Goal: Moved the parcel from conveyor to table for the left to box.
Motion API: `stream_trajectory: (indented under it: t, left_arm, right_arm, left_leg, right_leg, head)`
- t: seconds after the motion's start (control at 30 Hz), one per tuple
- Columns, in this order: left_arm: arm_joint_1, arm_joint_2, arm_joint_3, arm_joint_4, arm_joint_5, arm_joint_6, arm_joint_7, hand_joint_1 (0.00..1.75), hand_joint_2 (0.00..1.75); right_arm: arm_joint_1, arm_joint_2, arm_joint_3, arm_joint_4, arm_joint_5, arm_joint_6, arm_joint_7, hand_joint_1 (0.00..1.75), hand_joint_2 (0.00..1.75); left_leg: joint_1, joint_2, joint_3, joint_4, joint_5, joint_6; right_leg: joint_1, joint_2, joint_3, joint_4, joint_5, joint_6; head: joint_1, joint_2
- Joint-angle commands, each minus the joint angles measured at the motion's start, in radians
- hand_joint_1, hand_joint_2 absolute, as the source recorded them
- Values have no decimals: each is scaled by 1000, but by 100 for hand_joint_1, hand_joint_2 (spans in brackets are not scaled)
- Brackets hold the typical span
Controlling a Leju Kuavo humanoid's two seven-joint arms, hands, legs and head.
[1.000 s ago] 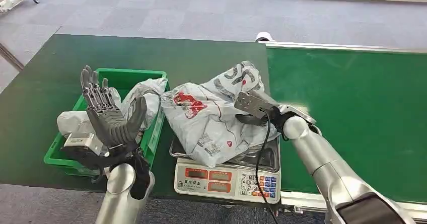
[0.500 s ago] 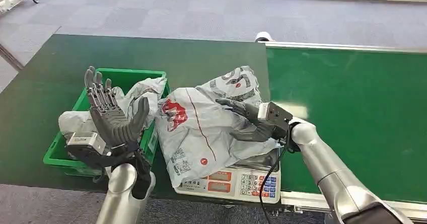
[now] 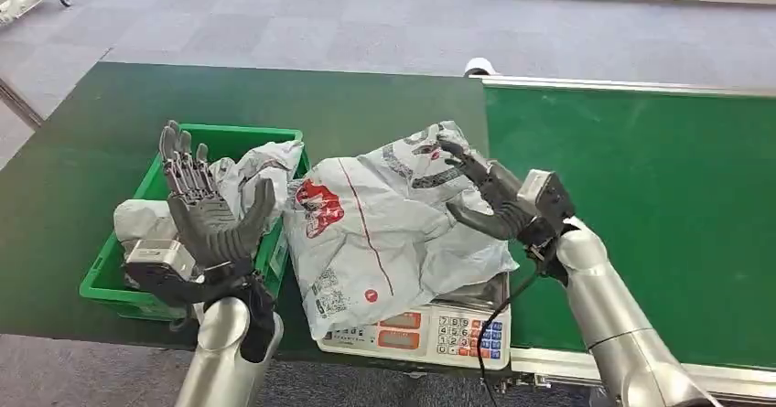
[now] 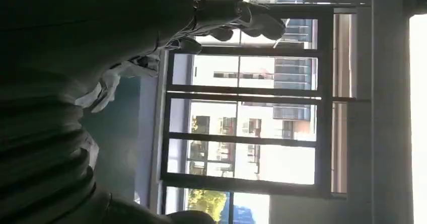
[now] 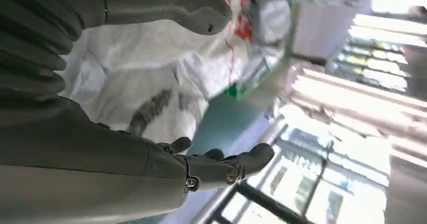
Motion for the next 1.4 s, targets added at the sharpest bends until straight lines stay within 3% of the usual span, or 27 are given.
stream_trajectory:
  t: [0.03,0.1,0.17,0.2,0.37,0.57,0.7,0.83,0.9,1.03,1.3,1.4]
  left_arm:
    - [-45,14,-24,90,-4,-82,4,0,175]
    - [-48,13,-24,106,6,-106,4,0,175]
    - [-70,11,-13,174,30,-168,4,0,175]
    - [-87,12,-18,235,7,-169,4,0,175]
    - [-147,9,-12,362,-10,-192,4,0,175]
    - [-147,9,-12,362,-10,-192,4,0,175]
    - [-174,11,-8,444,-21,-202,4,0,175]
    - [-227,29,-51,580,-68,-239,20,0,175]
    - [-293,46,-141,712,-275,-112,105,0,175]
    - [-394,42,-239,866,-485,-96,277,0,175]
    - [-394,42,-239,866,-485,-96,277,0,175]
    - [-428,46,-312,922,-659,-96,405,0,175]
  right_arm:
    - [239,88,-305,-322,-41,-209,-58,0,175]
    - [271,92,-334,-333,-28,-254,-70,0,175]
    - [309,96,-365,-347,95,-433,-81,0,175]
    - [327,108,-402,-309,58,-449,-81,0,175]
    - [402,94,-393,-301,133,-753,-81,0,175]
    - [402,94,-393,-301,133,-753,-81,0,175]
    - [387,92,-413,-147,137,-867,-81,0,175]
    - [393,75,-460,-96,33,-775,-81,0,175]
    - [383,76,-480,-69,26,-735,-81,0,175]
    - [355,92,-514,-18,21,-681,-81,0,175]
    - [355,92,-514,-18,21,-681,-81,0,175]
    - [359,88,-503,-13,45,-654,-81,0,175]
  left_leg:
    - [1,-2,4,-3,0,-1]
    - [1,-4,3,-3,0,-1]
    - [1,-3,3,-2,-1,-1]
    - [1,-6,4,-3,0,0]
    - [1,-5,4,-4,0,0]
    - [1,-2,5,-5,-1,-1]
    - [1,1,4,-2,-2,-1]
    - [1,-2,6,-4,0,0]
    - [1,-2,6,-5,0,0]
    - [0,-2,6,-4,0,0]
    - [1,1,3,-1,-2,0]
    - [1,2,4,-2,-2,-1]
  right_leg:
    - [1,-4,5,-3,-1,-1]
    - [2,-5,5,-3,-2,-2]
    - [1,-4,4,-2,-2,-1]
    - [1,-7,6,-3,-2,-1]
    - [1,-7,6,-4,-2,-1]
    - [1,-4,6,-5,-1,-1]
    - [1,0,4,-3,-1,-1]
    - [1,-3,6,-5,-1,-1]
    - [2,-4,8,-6,-1,-1]
    - [1,-4,7,-5,-1,-1]
    - [1,0,3,-2,-1,0]
    - [1,0,4,-3,-1,-1]
  head:
    - [-1,0]
    - [-1,0]
    - [0,0]
    - [-1,0]
    - [0,0]
    - [0,0]
    - [-1,0]
    - [0,0]
    - [0,0]
    - [0,0]
    - [0,0]
    - [0,0]
